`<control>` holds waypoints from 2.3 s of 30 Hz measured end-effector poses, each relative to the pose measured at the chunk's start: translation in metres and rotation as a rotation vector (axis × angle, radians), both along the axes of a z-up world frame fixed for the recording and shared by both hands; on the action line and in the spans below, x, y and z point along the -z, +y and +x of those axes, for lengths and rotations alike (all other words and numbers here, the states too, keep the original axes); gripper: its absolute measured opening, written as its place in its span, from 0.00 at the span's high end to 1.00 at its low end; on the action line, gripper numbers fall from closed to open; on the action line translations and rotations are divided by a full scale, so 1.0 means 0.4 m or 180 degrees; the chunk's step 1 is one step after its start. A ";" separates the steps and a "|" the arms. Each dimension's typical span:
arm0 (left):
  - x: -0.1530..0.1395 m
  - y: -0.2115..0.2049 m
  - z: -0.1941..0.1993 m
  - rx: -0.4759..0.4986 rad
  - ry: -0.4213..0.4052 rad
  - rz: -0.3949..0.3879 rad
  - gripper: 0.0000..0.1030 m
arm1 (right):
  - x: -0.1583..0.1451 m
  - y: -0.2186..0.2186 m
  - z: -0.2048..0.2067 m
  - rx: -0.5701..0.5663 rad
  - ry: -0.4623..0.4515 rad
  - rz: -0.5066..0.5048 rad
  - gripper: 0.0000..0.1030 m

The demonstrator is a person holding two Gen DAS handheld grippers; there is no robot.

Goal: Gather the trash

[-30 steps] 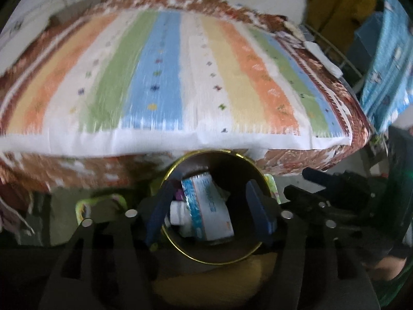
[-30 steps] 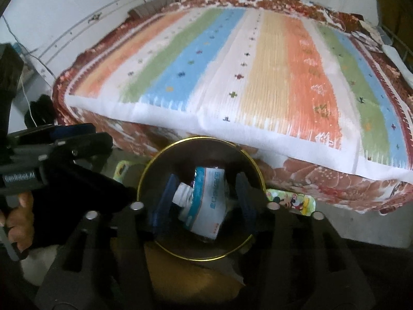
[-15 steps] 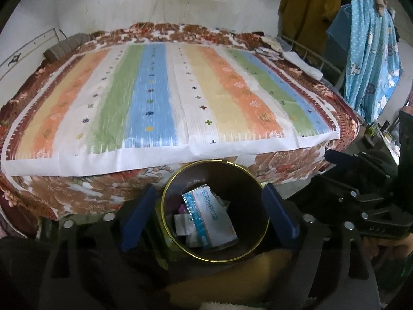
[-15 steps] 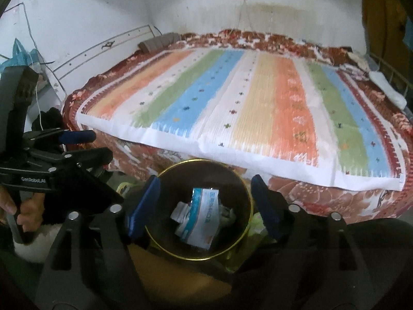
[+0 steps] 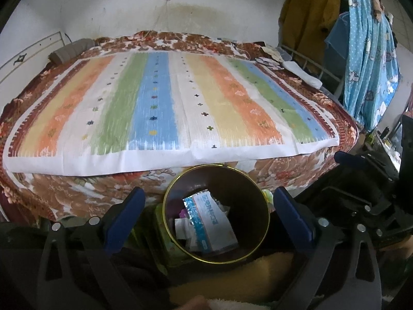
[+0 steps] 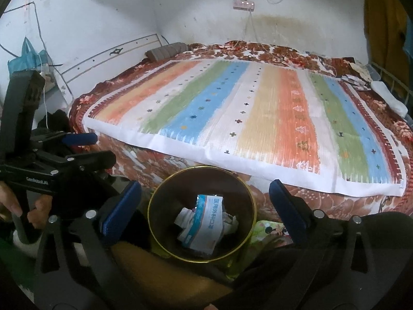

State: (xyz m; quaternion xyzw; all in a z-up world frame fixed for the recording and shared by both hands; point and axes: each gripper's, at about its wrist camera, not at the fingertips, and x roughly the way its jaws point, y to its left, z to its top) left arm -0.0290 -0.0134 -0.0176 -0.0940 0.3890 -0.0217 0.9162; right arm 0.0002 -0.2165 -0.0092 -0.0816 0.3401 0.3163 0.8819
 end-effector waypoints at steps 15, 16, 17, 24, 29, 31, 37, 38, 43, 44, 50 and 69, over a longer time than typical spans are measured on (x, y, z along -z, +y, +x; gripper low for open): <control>0.005 -0.007 -0.002 0.0035 0.0000 0.0001 0.05 | 0.005 0.003 0.002 -0.0012 0.0038 0.0023 0.08; 0.006 -0.007 -0.002 0.0035 0.0005 0.0003 0.05 | 0.005 0.004 0.002 -0.0016 0.0042 0.0022 0.08; 0.006 -0.008 -0.001 0.0032 0.0011 0.0003 0.05 | 0.008 0.006 0.002 -0.0020 0.0048 0.0020 0.08; 0.008 -0.008 0.000 0.0023 0.0037 0.0024 0.05 | 0.011 0.011 -0.001 -0.0030 0.0065 0.0019 0.08; 0.012 -0.006 -0.001 0.0032 0.0055 0.0030 0.05 | 0.011 0.012 -0.002 -0.0030 0.0065 0.0019 0.08; 0.012 -0.008 0.000 0.0022 0.0055 0.0026 0.05 | 0.012 0.013 -0.003 -0.0033 0.0066 0.0017 0.08; 0.012 -0.008 0.000 0.0026 0.0057 0.0026 0.05 | 0.012 0.014 -0.003 -0.0031 0.0070 0.0017 0.08; 0.011 -0.009 0.001 0.0022 0.0057 0.0027 0.05 | 0.010 0.012 -0.001 -0.0028 0.0064 0.0019 0.08; 0.014 -0.009 0.000 0.0025 0.0063 0.0029 0.05 | 0.010 0.012 -0.001 -0.0025 0.0066 0.0020 0.08; 0.013 -0.009 0.001 0.0025 0.0062 0.0029 0.05 | 0.011 0.013 -0.001 -0.0027 0.0068 0.0020 0.08; 0.013 -0.008 -0.001 0.0019 0.0066 0.0025 0.05 | 0.011 0.014 -0.001 -0.0026 0.0071 0.0018 0.08; 0.014 -0.009 0.002 0.0025 0.0073 0.0027 0.05 | 0.010 0.014 -0.004 -0.0027 0.0079 0.0017 0.08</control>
